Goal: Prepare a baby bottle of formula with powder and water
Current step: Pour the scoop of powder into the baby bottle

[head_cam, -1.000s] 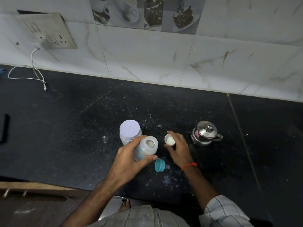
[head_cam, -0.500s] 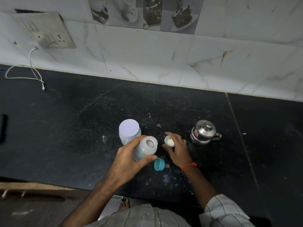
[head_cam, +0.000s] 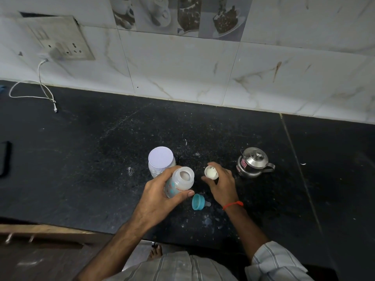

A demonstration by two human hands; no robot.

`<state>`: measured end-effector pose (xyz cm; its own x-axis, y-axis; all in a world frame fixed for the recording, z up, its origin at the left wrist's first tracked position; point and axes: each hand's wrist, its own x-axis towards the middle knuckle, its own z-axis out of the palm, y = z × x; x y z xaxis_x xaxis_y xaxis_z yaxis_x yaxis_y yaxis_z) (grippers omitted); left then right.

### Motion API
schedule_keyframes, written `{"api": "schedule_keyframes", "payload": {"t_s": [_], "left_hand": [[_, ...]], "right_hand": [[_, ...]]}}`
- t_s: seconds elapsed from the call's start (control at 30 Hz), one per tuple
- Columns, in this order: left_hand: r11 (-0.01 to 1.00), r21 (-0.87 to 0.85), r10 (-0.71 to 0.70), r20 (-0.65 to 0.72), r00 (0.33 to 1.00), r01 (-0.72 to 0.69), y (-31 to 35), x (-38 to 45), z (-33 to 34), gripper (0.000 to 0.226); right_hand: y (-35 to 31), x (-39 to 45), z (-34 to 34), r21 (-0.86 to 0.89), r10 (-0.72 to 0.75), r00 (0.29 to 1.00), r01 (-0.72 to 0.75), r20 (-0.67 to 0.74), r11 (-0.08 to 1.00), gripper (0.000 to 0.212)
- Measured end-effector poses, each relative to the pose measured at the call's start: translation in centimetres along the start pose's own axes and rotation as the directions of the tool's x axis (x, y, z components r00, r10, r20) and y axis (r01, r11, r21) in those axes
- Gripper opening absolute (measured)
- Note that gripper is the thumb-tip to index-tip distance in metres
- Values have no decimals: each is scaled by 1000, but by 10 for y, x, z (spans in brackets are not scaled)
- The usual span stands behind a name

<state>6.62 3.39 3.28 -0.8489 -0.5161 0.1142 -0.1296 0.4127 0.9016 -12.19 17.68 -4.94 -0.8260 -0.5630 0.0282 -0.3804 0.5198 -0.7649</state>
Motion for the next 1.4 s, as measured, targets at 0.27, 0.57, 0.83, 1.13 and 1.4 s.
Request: {"api": "schedule_keyframes", "payload": {"t_s": [0.27, 0.57, 0.83, 1.13, 1.4], "left_hand": [[1000, -1, -16, 1, 1000, 16, 0, -1, 3, 59], [999, 24, -45, -10, 999, 45, 7, 6, 11, 54], [1000, -5, -7, 69, 998, 7, 25, 22, 26, 61], [993, -117, 22, 117, 993, -9, 40, 28, 37, 62], [988, -151, 33, 133, 991, -13, 47, 29, 37, 61]], "right_hand": [[-25, -7, -24, 228, -95, 991, 114, -93, 967, 52], [-65, -20, -67, 95, -358, 920, 375, -159, 922, 64], [-100, -21, -107, -316, -662, 749, 635, 31, 704, 46], [-116, -23, -125, -457, -733, 674, 684, 97, 568, 42], [-119, -28, -127, -466, -775, 630, 697, 38, 544, 32]]}}
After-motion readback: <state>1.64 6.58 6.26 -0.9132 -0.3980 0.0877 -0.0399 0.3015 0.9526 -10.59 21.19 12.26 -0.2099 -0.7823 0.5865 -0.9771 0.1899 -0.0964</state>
